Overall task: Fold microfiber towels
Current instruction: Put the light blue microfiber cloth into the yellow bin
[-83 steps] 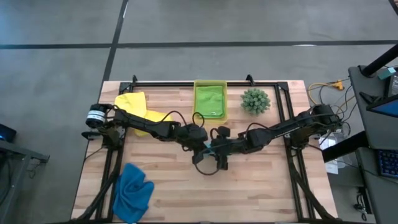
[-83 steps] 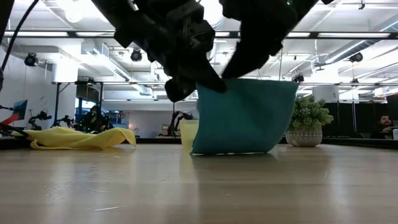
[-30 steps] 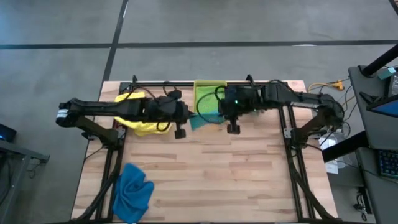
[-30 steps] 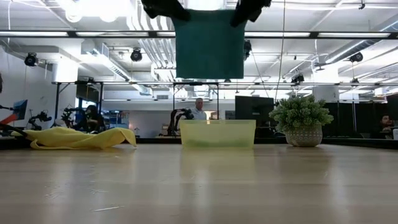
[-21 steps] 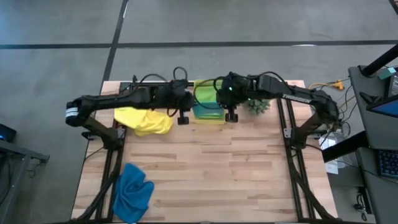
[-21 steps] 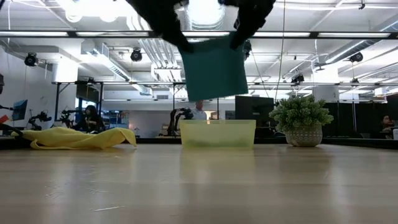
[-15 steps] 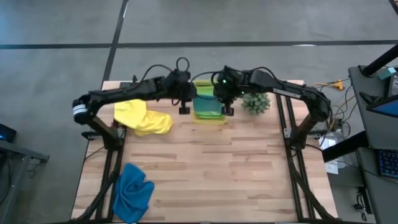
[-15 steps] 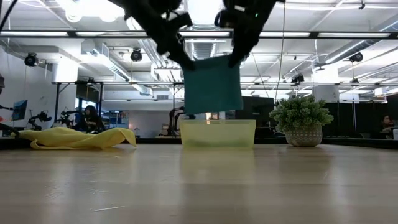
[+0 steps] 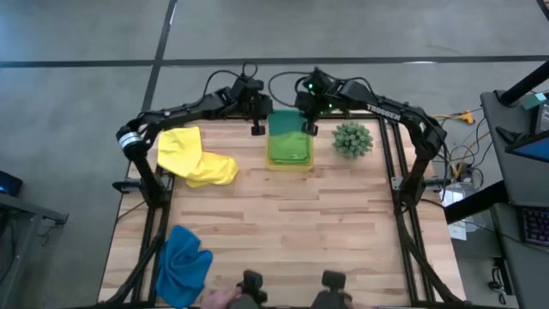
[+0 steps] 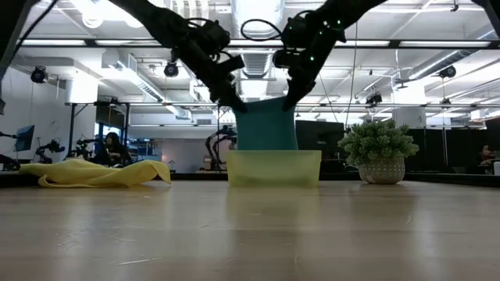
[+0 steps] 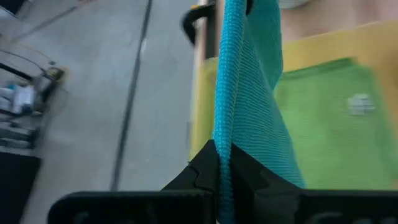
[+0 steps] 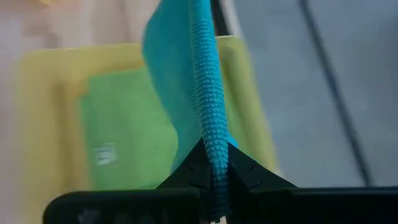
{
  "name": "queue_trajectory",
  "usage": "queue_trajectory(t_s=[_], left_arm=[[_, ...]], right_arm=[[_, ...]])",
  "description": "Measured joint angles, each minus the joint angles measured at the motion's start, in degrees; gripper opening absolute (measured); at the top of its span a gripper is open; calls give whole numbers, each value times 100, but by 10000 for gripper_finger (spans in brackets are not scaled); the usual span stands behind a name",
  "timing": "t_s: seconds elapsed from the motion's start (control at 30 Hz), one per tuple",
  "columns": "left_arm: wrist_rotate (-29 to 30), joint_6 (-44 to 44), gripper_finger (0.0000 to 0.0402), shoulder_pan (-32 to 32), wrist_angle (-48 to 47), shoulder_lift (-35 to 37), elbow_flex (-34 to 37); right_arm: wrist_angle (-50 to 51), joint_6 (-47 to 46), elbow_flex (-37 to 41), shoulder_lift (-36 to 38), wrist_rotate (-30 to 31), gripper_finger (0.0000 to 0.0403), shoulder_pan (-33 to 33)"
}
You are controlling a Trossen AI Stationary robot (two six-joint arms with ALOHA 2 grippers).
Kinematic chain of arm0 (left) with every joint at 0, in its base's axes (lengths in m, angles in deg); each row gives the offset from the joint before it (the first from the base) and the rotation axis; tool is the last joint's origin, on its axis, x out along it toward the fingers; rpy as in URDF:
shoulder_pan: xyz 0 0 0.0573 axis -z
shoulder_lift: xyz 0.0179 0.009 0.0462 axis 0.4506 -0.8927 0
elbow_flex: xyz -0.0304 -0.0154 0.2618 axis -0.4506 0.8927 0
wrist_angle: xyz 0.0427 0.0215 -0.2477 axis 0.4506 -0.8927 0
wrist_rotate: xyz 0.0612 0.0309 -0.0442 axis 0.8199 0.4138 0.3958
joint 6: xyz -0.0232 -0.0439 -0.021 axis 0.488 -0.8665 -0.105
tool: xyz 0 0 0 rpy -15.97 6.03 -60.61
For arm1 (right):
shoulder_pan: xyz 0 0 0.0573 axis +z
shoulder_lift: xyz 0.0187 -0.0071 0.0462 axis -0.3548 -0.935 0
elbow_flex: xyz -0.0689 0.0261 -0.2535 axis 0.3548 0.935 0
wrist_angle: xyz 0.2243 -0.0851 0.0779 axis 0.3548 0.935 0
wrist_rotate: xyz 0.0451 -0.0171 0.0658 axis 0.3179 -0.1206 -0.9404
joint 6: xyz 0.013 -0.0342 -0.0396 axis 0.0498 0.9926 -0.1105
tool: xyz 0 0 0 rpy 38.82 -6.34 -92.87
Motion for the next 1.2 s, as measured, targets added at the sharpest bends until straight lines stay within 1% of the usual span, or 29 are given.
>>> queue_trajectory(t_s=[0.1, 0.2, 0.3, 0.37, 0.43, 0.63, 0.73, 0.87, 1.0, 1.07, 1.2], left_arm=[[119, 458, 0, -145, 14, -374, -504], [467, 1129, 0, -176, 162, -732, -973], [918, 1681, 0, -177, 395, -1066, -1269], [1293, 1675, 0, -167, 436, -1249, -1365], [1456, 1562, 0, -166, 410, -1362, -1374], [1573, 1525, 0, -151, 356, -1362, -1124], [1664, 1629, 0, -185, 543, -1357, -1158], [1705, 2121, 0, -258, 1041, -1355, -1277], [1738, 2116, 0, -262, 1121, -1355, -1343], [1728, 2083, 0, -251, 1004, -1357, -1251], [1686, 1580, 0, -165, 495, -1359, -1123]], right_arm=[[-438, 400, 0, -56, 476, 9, -246], [-796, 731, 0, -102, 729, 9, -438], [-1064, 997, 0, -234, 930, 9, -570], [-1105, 1040, 0, -381, 954, 9, -616], [-1066, 1000, 0, -521, 894, 9, -637], [-868, 690, 0, -856, 620, 9, -631], [-920, 414, 1, -893, 629, 9, -613], [-1149, 306, 0, -845, 689, 9, -618], [-1227, 242, -4, -808, 795, 9, -619], [-1144, 164, 0, -810, 823, 9, -618], [-929, 68, 6, -817, 771, 9, -614]])
